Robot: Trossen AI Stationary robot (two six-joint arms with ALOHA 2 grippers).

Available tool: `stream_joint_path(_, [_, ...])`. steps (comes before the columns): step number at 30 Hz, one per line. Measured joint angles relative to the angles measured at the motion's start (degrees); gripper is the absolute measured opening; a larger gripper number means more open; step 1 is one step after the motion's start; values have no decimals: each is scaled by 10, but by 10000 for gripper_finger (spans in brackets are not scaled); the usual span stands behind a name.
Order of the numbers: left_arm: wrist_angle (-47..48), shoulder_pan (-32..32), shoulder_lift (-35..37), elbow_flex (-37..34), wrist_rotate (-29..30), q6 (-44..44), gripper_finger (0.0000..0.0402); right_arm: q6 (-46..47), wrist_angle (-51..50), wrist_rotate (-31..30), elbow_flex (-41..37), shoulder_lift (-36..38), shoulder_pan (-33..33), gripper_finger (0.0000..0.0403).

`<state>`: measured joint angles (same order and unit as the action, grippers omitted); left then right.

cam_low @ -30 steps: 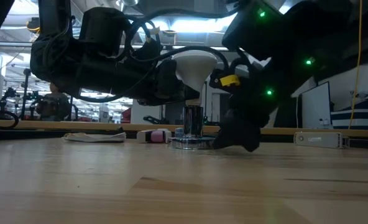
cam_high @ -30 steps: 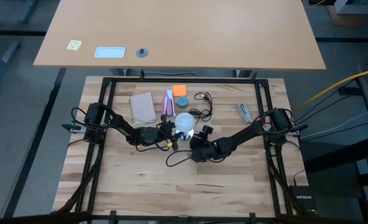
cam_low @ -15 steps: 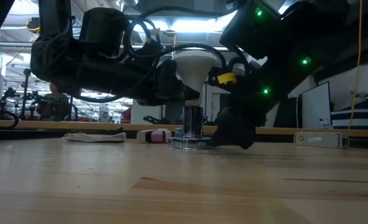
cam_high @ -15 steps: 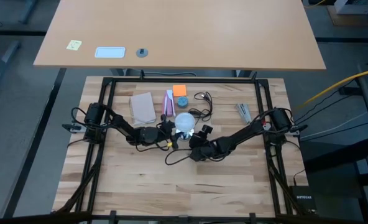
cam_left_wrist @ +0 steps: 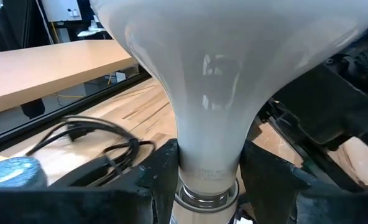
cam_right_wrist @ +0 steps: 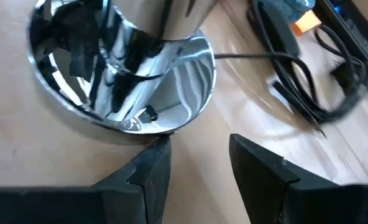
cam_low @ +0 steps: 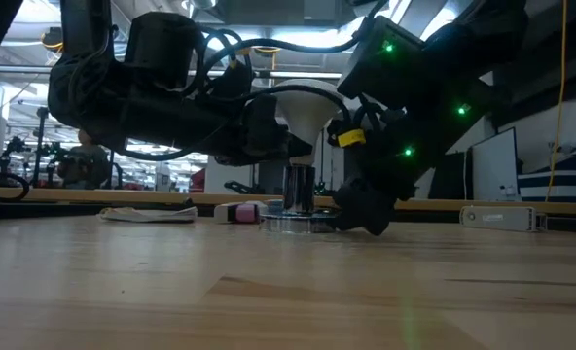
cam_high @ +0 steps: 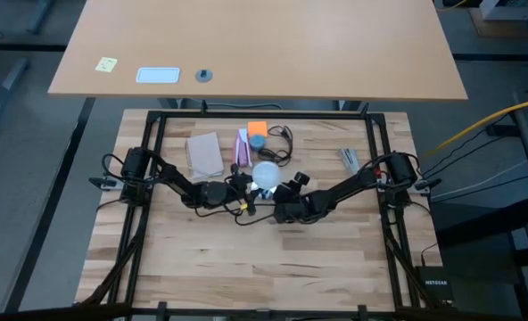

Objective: Screw lightbulb
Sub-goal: Insert the lightbulb into the lamp

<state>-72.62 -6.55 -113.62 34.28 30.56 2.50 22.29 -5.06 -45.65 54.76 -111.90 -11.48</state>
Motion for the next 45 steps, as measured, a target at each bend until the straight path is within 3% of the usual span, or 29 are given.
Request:
stream_joint_path(8, [0,0,0,0,-2,0,155,-2,-12,-13,0,0,-2,167])
stream_joint_path(18, [0,-1,0,0,-3,-2,155,-2,-10,-8,0,0,-57,167])
stream_joint_path(26, [0,-1,0,0,-1,-5,155,-3,51,-8,1,0,-92,167])
stream_joint_path(39, [0,-1,0,0,0,-6,155,-25,37,-187,1,51,-85,167])
stream_joint_path(42, [1,-1,0,0,0,-6,155,-50,49,-158,1,57,-69,167])
stream_joint_path(45, [0,-1,0,0,1,-6,155,-59,57,-83,1,57,-55,167])
